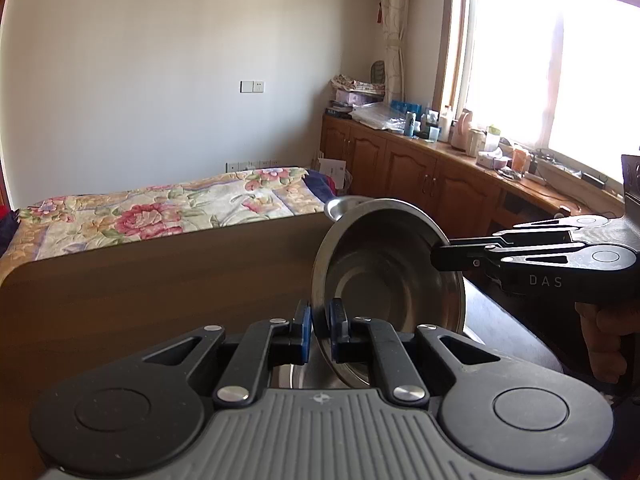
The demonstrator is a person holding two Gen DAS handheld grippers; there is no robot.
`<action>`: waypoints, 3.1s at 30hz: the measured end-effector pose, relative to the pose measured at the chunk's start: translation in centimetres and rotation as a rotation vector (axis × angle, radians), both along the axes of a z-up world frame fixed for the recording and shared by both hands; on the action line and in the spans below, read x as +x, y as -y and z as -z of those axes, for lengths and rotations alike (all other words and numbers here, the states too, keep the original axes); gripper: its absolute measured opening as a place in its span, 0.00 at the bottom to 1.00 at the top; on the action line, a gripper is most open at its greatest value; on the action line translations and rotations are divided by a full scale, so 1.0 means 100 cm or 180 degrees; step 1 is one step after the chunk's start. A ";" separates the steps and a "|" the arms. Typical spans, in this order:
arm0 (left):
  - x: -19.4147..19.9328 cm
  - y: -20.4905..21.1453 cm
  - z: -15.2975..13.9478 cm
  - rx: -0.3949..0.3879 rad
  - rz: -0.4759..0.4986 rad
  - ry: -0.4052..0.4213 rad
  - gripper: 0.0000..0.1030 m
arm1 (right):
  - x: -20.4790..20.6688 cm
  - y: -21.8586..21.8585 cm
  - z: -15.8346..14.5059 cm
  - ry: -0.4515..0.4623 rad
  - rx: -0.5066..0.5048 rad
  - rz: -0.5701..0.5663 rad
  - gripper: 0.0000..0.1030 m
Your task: Organize plates and bowls
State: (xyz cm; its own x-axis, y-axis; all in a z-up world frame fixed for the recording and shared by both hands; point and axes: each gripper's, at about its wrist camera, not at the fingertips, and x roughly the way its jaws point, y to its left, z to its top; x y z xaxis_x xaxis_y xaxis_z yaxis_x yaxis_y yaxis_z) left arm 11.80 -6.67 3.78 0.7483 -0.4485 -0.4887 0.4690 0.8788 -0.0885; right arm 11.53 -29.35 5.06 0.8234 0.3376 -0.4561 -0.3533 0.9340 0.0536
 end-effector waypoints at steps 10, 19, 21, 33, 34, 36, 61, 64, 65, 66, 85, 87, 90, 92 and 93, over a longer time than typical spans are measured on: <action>-0.012 0.001 0.012 0.0047 0.0026 -0.0069 0.09 | -0.014 -0.004 0.009 -0.0055 -0.0036 -0.0022 0.11; -0.013 0.002 0.027 0.0084 0.0056 -0.0210 0.09 | -0.018 -0.006 0.023 -0.0169 -0.0075 -0.0064 0.11; -0.011 0.002 0.030 0.0105 0.0052 -0.0228 0.09 | -0.018 -0.008 0.025 -0.0172 -0.0101 -0.0073 0.11; -0.004 0.003 0.041 0.0174 0.0051 -0.0293 0.10 | -0.016 -0.015 0.031 -0.0127 -0.0300 -0.0117 0.11; -0.004 0.004 0.042 0.0185 0.0048 -0.0290 0.10 | -0.016 -0.015 0.031 -0.0119 -0.0310 -0.0121 0.11; -0.003 0.006 0.042 0.0200 0.0042 -0.0280 0.10 | -0.014 -0.015 0.031 -0.0106 -0.0328 -0.0126 0.11; -0.003 0.000 0.039 -0.0041 -0.0157 -0.0223 0.18 | -0.009 -0.032 0.038 -0.0030 -0.0796 -0.0368 0.12; -0.002 -0.001 0.039 -0.0047 -0.0166 -0.0213 0.18 | -0.008 -0.034 0.038 -0.0052 -0.0820 -0.0403 0.13; -0.001 -0.001 0.039 -0.0047 -0.0170 -0.0210 0.18 | -0.008 -0.034 0.039 -0.0053 -0.0837 -0.0414 0.13; -0.002 -0.001 0.039 -0.0044 -0.0172 -0.0207 0.18 | -0.008 -0.035 0.039 -0.0054 -0.0849 -0.0422 0.13; -0.002 0.001 0.039 -0.0013 -0.0221 -0.0172 0.18 | -0.007 -0.027 0.033 0.0049 -0.0591 -0.0343 0.13; -0.002 0.002 0.038 -0.0002 -0.0227 -0.0165 0.18 | -0.008 -0.025 0.032 0.0072 -0.0553 -0.0325 0.13; -0.003 0.003 0.037 0.0010 -0.0240 -0.0148 0.18 | -0.009 -0.023 0.030 0.0115 -0.0502 -0.0285 0.13; -0.003 0.002 0.036 0.0018 -0.0242 -0.0145 0.18 | -0.009 -0.021 0.029 0.0137 -0.0464 -0.0260 0.13; -0.003 0.003 0.036 0.0022 -0.0240 -0.0142 0.19 | -0.009 -0.019 0.028 0.0146 -0.0451 -0.0250 0.13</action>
